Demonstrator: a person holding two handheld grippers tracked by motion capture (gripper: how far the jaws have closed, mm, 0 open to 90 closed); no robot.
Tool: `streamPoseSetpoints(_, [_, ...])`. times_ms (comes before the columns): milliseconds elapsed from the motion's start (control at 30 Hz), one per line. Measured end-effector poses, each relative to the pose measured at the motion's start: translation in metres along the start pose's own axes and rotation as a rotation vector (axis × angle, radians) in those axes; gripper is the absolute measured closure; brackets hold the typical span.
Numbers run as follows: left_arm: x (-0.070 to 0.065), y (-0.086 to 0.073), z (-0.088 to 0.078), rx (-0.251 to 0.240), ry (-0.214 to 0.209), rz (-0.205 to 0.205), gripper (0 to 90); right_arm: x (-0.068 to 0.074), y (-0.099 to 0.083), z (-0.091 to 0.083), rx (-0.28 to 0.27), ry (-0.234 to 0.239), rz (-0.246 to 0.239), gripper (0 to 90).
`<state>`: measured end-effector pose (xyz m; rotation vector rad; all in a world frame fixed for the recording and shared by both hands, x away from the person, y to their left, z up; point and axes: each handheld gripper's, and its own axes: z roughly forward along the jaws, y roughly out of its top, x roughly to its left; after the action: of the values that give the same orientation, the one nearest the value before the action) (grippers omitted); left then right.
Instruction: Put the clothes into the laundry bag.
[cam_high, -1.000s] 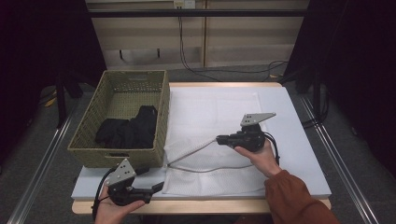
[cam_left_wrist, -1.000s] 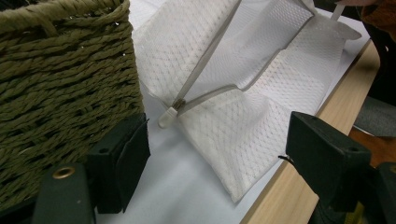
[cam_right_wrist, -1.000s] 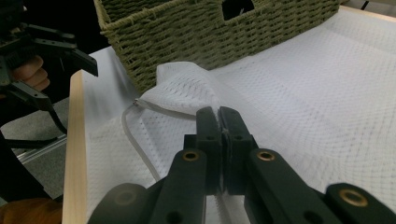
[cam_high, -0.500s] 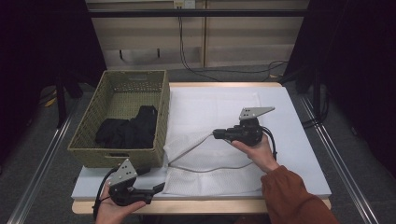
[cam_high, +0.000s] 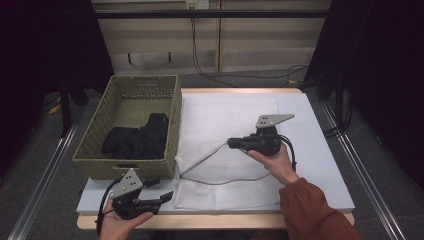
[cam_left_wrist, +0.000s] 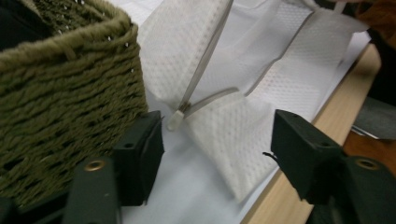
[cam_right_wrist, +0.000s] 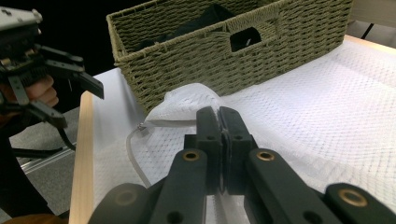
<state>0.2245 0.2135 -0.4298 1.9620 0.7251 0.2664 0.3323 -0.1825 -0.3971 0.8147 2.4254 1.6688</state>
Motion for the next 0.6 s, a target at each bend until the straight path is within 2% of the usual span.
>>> streamPoseSetpoints(33, [0.001,0.003,-0.002,-0.009,-0.012,0.004,38.4,0.0,0.0,0.0,0.001,0.0,-0.002,88.0])
streamPoseSetpoints(133, [0.005,0.012,-0.011,-0.019,0.003,0.008,39.0,0.0,-0.001,-0.001,0.0,0.003,0.0,88.0])
streamPoseSetpoints(200, [0.01,0.017,-0.017,-0.043,0.006,-0.003,41.9,0.0,-0.002,-0.001,0.005,0.004,0.003,88.0])
streamPoseSetpoints(267, [0.014,0.022,-0.022,-0.045,0.033,0.002,44.3,0.0,-0.003,-0.001,0.007,0.004,-0.002,88.0])
streamPoseSetpoints(300, [0.016,0.025,-0.024,-0.057,0.032,0.007,46.4,0.0,-0.003,-0.001,0.01,0.002,-0.001,88.0])
streamPoseSetpoints(367, [0.02,0.03,-0.029,-0.063,0.104,0.017,48.9,0.0,-0.004,0.0,0.012,0.003,0.002,88.0])
streamPoseSetpoints(400, [0.023,0.033,-0.031,-0.075,0.124,0.021,48.7,0.0,-0.004,0.0,0.012,0.003,0.002,88.1])
streamPoseSetpoints(467, [0.03,0.038,-0.033,-0.096,0.123,0.005,49.9,0.0,-0.004,0.001,0.024,-0.007,-0.002,88.2])
streamPoseSetpoints(500, [0.034,0.04,-0.033,-0.102,0.136,-0.004,50.3,0.0,-0.005,0.001,0.026,-0.005,-0.005,88.2])
streamPoseSetpoints(600, [0.045,0.045,-0.032,-0.092,0.151,-0.006,51.0,0.0,-0.005,0.001,0.027,-0.005,-0.005,88.3])
